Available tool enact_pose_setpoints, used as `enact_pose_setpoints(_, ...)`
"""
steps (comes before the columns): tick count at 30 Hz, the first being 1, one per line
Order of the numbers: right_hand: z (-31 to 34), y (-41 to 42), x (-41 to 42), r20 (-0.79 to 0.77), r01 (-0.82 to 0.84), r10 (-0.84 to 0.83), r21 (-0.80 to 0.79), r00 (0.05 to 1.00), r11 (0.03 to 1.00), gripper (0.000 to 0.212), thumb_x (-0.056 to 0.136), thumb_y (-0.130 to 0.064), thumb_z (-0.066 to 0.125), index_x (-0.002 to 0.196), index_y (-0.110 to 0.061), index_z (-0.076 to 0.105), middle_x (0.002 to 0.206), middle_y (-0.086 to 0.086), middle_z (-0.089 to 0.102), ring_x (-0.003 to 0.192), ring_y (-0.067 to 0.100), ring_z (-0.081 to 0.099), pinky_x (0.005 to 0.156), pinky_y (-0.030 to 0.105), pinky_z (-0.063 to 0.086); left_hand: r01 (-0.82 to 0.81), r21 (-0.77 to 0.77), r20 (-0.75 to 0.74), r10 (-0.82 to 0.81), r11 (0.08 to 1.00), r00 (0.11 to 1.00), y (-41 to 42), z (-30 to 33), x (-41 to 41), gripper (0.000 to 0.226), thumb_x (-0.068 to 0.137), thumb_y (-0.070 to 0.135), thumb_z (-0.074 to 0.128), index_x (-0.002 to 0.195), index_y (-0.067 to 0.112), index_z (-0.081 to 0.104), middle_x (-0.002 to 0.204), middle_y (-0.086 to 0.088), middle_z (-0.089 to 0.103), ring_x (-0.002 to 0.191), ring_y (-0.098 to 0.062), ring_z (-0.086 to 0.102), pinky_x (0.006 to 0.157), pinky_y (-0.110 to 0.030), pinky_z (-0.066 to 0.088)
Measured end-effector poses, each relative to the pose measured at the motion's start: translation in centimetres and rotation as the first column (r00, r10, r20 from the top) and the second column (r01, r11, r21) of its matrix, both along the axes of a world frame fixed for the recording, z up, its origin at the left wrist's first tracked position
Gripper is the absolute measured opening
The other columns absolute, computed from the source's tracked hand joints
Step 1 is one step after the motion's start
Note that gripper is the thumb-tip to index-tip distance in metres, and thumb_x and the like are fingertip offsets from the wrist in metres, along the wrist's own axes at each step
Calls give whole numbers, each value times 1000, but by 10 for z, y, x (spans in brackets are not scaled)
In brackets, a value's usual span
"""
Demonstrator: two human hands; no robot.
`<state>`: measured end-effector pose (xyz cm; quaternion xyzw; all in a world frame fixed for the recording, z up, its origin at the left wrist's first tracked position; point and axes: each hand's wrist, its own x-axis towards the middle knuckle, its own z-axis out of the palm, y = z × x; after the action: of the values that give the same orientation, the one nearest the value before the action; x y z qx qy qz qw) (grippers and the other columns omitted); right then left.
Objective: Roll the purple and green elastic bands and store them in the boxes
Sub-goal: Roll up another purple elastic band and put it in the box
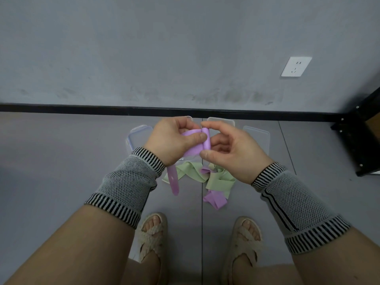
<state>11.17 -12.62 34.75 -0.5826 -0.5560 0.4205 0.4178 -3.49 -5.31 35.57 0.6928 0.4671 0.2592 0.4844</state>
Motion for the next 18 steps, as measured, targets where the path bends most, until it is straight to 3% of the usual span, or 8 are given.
enact_pose_setpoints(4, -1, 1, 3, -72, 39, -39, -1, 997, 999, 49, 79, 2, 69, 107, -37, 58, 80, -1, 72, 71, 11, 69, 72, 35, 59, 22, -8, 11, -22, 1000, 1000, 1, -1, 0, 9, 78, 21, 73, 84, 19, 66, 79, -6, 71, 67, -11, 63, 66, -26, 52)
enact_pose_setpoints(9, -4, 1, 10, -97, 34, -33, 11, 995, 999, 52, 77, 8, 68, 103, -36, 59, 69, -7, 69, 68, 13, 66, 73, 27, 56, 96, 60, -175, -84, 994, 981, 5, -5, -6, 8, 83, 22, 67, 77, 23, 61, 70, -1, 66, 63, -14, 59, 65, -28, 49)
enact_pose_setpoints(13, -5, 1, 13, -99, 31, -30, 10, 995, 999, 52, 77, 7, 69, 105, -35, 59, 69, -8, 70, 68, 13, 66, 72, 25, 56, 163, 176, -295, -106, 971, 950, 5, -5, -6, 25, 89, 24, 59, 66, 24, 49, 61, 5, 49, 57, -10, 43, 56, -26, 35)
enact_pose_setpoints(18, -4, 1, 16, -128, 25, -23, 16, 992, 1000, 52, 76, 7, 70, 108, -33, 58, 71, -7, 71, 68, 10, 66, 74, 25, 55, 137, 195, -232, -91, 971, 969, 7, -2, -7, 20, 86, 25, 62, 70, 22, 52, 68, 4, 55, 61, -10, 48, 59, -26, 40)
